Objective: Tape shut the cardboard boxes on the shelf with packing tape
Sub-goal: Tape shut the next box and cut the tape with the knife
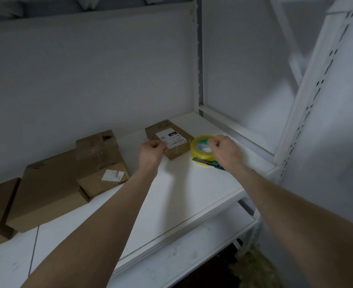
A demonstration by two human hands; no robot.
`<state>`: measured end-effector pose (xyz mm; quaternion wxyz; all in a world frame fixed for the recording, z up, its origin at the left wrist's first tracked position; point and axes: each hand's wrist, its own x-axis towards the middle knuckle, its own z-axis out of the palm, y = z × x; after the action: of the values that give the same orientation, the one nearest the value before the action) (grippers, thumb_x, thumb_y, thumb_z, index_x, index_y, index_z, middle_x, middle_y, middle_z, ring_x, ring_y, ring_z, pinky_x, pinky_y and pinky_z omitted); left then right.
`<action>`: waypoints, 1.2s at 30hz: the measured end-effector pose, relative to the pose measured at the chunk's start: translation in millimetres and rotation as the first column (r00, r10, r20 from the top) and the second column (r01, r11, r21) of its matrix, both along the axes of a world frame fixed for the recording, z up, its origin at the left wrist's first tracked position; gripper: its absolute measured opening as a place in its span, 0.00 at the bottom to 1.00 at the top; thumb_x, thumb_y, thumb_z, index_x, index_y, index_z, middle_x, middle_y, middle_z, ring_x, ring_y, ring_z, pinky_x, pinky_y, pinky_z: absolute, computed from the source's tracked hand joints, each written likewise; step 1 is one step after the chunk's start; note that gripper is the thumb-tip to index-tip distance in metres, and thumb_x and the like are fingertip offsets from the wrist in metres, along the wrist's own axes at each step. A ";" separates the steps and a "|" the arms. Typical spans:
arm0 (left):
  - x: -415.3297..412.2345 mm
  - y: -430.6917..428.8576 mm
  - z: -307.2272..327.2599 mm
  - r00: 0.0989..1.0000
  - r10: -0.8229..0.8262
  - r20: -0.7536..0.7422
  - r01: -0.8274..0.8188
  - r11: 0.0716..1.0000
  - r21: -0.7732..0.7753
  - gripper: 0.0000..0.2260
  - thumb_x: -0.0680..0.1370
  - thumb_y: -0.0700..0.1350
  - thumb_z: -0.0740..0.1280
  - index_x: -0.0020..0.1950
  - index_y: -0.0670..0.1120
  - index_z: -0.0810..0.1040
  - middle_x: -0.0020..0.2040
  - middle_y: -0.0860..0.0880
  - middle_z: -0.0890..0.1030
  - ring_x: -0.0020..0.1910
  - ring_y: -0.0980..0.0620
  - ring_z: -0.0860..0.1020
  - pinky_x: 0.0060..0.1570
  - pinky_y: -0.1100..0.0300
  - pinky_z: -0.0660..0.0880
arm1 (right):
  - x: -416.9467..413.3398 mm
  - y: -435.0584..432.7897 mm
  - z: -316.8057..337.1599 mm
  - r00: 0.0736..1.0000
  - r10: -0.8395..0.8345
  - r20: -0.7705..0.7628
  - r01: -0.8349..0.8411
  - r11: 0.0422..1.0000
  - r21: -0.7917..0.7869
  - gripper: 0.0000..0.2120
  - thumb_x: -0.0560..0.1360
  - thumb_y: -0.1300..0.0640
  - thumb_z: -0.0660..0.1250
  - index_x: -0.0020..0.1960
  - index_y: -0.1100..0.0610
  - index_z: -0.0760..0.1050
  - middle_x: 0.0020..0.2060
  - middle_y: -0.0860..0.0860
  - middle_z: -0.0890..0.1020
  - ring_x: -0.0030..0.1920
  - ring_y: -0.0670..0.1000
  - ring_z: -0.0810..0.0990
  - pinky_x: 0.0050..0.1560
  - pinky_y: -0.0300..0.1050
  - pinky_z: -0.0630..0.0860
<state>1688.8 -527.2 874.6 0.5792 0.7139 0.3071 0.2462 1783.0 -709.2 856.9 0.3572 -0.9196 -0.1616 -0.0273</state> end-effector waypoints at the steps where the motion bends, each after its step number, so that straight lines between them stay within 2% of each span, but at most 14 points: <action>1: 0.6 -0.4 1.5 1.000 -0.002 0.009 0.002 1.000 0.001 0.05 0.77 0.40 0.67 0.43 0.42 0.80 0.33 0.51 0.77 0.30 0.58 0.71 0.28 0.65 0.64 | -1.6 6.2 10.8 0.990 0.016 -0.143 0.010 0.983 0.182 0.21 0.79 0.40 0.59 0.55 0.56 0.76 0.51 0.55 0.79 0.52 0.55 0.76 0.48 0.47 0.69; 4: 4.2 1.2 6.2 0.999 -0.018 0.032 0.017 1.000 0.012 0.06 0.77 0.41 0.67 0.42 0.42 0.81 0.33 0.51 0.78 0.31 0.57 0.72 0.29 0.64 0.64 | -9.1 19.2 41.3 0.852 0.191 -0.488 0.052 0.896 0.442 0.24 0.73 0.33 0.64 0.56 0.51 0.74 0.48 0.52 0.82 0.49 0.51 0.78 0.48 0.45 0.71; 6: 8.1 3.1 9.7 0.999 -0.020 0.035 0.020 1.000 0.012 0.05 0.77 0.42 0.68 0.45 0.41 0.81 0.34 0.50 0.78 0.31 0.56 0.72 0.29 0.64 0.65 | -10.5 22.1 46.5 0.784 0.277 -0.555 0.032 0.875 0.483 0.16 0.74 0.40 0.69 0.49 0.53 0.75 0.35 0.48 0.83 0.34 0.42 0.77 0.34 0.35 0.69; 8: 11.6 5.1 12.5 0.999 -0.023 0.032 0.023 1.000 0.002 0.04 0.77 0.41 0.68 0.46 0.41 0.81 0.34 0.50 0.78 0.31 0.56 0.73 0.28 0.66 0.65 | -6.4 27.0 46.2 0.813 0.262 -0.520 0.056 0.854 0.518 0.08 0.76 0.54 0.71 0.44 0.59 0.77 0.24 0.46 0.78 0.22 0.38 0.73 0.24 0.30 0.66; 13: 25.3 15.8 10.4 0.999 -0.032 0.009 0.030 0.992 0.122 0.07 0.75 0.41 0.69 0.49 0.41 0.84 0.33 0.50 0.79 0.31 0.57 0.74 0.33 0.63 0.70 | 11.4 45.4 54.2 0.899 0.084 -0.431 0.117 0.900 0.419 0.07 0.75 0.56 0.72 0.48 0.60 0.82 0.35 0.49 0.83 0.35 0.43 0.78 0.49 0.38 0.74; 16: 41.1 18.0 13.2 0.999 -0.036 -0.033 0.041 0.988 0.149 0.10 0.77 0.40 0.66 0.58 0.40 0.81 0.45 0.44 0.82 0.35 0.51 0.78 0.30 0.62 0.78 | 20.0 55.5 60.2 0.914 0.055 -0.402 0.134 0.894 0.428 0.08 0.75 0.55 0.72 0.38 0.55 0.80 0.36 0.50 0.84 0.41 0.48 0.82 0.54 0.41 0.76; 18: 53.2 18.9 14.2 0.996 -0.059 -0.062 0.062 0.996 0.061 0.20 0.77 0.37 0.66 0.69 0.43 0.72 0.55 0.42 0.80 0.35 0.52 0.78 0.33 0.59 0.80 | 26.1 59.1 61.6 0.929 -0.003 -0.370 0.158 0.907 0.391 0.12 0.75 0.53 0.70 0.33 0.51 0.76 0.41 0.52 0.86 0.46 0.51 0.83 0.56 0.44 0.77; 20: 66.1 28.8 10.1 0.994 -0.090 -0.061 0.083 0.991 -0.109 0.34 0.76 0.37 0.67 0.78 0.49 0.55 0.61 0.43 0.76 0.40 0.50 0.80 0.36 0.58 0.81 | 34.6 56.8 60.2 0.936 -0.077 -0.344 0.196 0.925 0.325 0.14 0.75 0.52 0.69 0.31 0.50 0.75 0.43 0.51 0.86 0.47 0.51 0.82 0.56 0.45 0.78; 22: 75.5 44.0 3.8 0.977 -0.113 -0.183 0.127 0.990 0.067 0.33 0.76 0.39 0.67 0.78 0.47 0.55 0.68 0.43 0.72 0.56 0.45 0.78 0.52 0.55 0.78 | 43.3 47.5 59.4 0.937 -0.128 -0.327 0.231 0.925 0.301 0.15 0.75 0.52 0.68 0.30 0.50 0.76 0.43 0.50 0.86 0.47 0.51 0.82 0.55 0.46 0.78; 23: 78.5 50.4 0.3 0.962 -0.087 -0.258 0.147 0.964 0.222 0.28 0.76 0.40 0.67 0.75 0.45 0.62 0.68 0.44 0.72 0.60 0.44 0.76 0.56 0.57 0.74 | 47.9 41.1 60.2 0.935 -0.153 -0.320 0.253 0.920 0.301 0.15 0.75 0.52 0.68 0.30 0.49 0.76 0.43 0.50 0.86 0.48 0.52 0.82 0.55 0.47 0.78; 25: 83.2 52.7 -6.4 0.935 -0.043 -0.352 0.196 0.890 0.411 0.20 0.76 0.40 0.66 0.67 0.43 0.71 0.64 0.43 0.76 0.59 0.45 0.76 0.55 0.57 0.73 | 55.0 29.6 62.1 0.927 -0.209 -0.310 0.304 0.906 0.296 0.13 0.75 0.52 0.67 0.31 0.50 0.77 0.43 0.50 0.85 0.47 0.54 0.82 0.54 0.49 0.79; 31: 105.9 33.2 -40.9 0.697 -0.125 -0.706 0.640 0.554 0.533 0.31 0.80 0.53 0.60 0.79 0.46 0.50 0.78 0.47 0.54 0.77 0.45 0.53 0.71 0.49 0.59 | 59.9 24.4 60.7 0.922 -0.276 -0.273 0.353 0.889 0.292 0.08 0.74 0.51 0.66 0.42 0.52 0.83 0.37 0.52 0.82 0.45 0.58 0.82 0.46 0.47 0.77; 34: 106.6 48.0 -52.3 0.634 -0.030 -0.773 0.704 0.436 0.561 0.27 0.81 0.44 0.59 0.78 0.50 0.52 0.78 0.48 0.53 0.77 0.44 0.53 0.70 0.46 0.62 | 61.4 24.8 61.0 0.923 -0.288 -0.255 0.356 0.892 0.280 0.09 0.75 0.50 0.66 0.44 0.52 0.84 0.39 0.51 0.83 0.46 0.57 0.81 0.47 0.46 0.76; 36: 100.9 57.5 -53.1 0.648 -0.005 -0.762 0.687 0.435 0.582 0.27 0.80 0.38 0.59 0.77 0.51 0.55 0.78 0.49 0.56 0.76 0.45 0.55 0.68 0.46 0.65 | 61.8 27.0 63.1 0.925 -0.292 -0.241 0.355 0.891 0.283 0.10 0.75 0.50 0.66 0.45 0.52 0.84 0.42 0.51 0.84 0.47 0.57 0.81 0.48 0.46 0.77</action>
<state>1789.7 -469.7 821.5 0.0484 0.9845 0.1622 -0.0457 1844.7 -682.2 920.0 0.5064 -0.8612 0.0364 -0.0237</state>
